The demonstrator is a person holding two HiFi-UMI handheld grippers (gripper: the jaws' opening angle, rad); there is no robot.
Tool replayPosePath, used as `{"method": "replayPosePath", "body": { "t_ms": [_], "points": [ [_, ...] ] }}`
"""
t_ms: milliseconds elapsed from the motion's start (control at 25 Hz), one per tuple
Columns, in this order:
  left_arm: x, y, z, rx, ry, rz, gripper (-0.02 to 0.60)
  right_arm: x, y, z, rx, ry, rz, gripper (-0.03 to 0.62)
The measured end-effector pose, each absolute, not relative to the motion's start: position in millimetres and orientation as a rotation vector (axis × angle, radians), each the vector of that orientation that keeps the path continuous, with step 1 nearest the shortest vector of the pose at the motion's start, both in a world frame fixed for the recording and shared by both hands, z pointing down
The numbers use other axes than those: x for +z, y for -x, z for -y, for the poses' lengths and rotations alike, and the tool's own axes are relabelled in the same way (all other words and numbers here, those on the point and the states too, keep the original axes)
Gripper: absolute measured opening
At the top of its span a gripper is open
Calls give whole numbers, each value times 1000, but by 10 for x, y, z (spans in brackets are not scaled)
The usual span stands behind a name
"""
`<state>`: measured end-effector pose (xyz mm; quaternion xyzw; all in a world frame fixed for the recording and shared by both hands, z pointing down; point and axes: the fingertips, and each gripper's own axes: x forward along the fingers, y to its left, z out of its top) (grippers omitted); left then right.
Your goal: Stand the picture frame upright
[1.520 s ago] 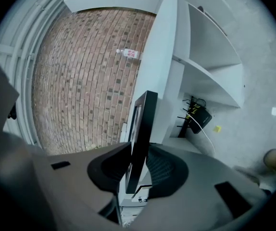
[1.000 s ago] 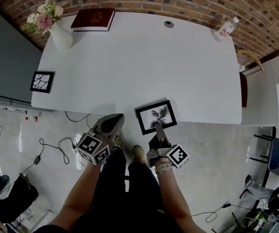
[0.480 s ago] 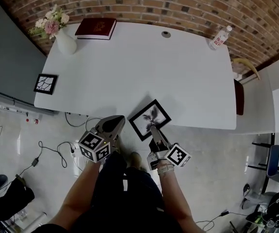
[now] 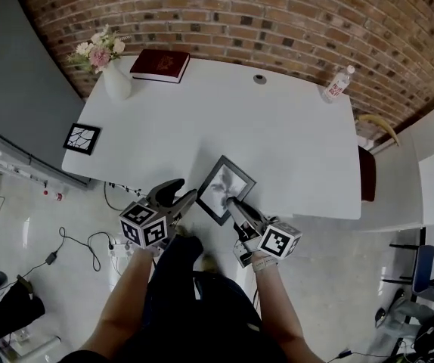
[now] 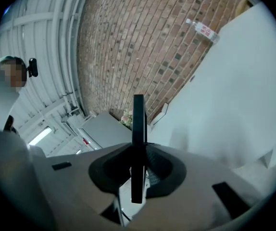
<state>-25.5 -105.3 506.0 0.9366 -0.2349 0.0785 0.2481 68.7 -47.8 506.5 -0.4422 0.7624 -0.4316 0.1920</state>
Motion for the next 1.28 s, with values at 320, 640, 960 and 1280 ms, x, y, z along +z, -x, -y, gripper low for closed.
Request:
{"method": "replayPosePath", "body": {
  "t_ms": [320, 640, 960, 1280],
  "points": [
    [4971, 217, 1283, 105, -2504, 473, 215, 4738, -560, 815, -1063, 1099, -2387, 75],
    [4883, 97, 1682, 164, -2586, 295, 186, 4642, -459, 1211, -1006, 960, -2597, 75],
    [4813, 34, 2158, 131, -2617, 154, 135, 4582, -449, 1688, -950, 861, -2728, 75],
    [4740, -54, 2659, 106, -2633, 126, 104, 4548, -551, 2239, -936, 884, -2747, 75]
  ]
}}
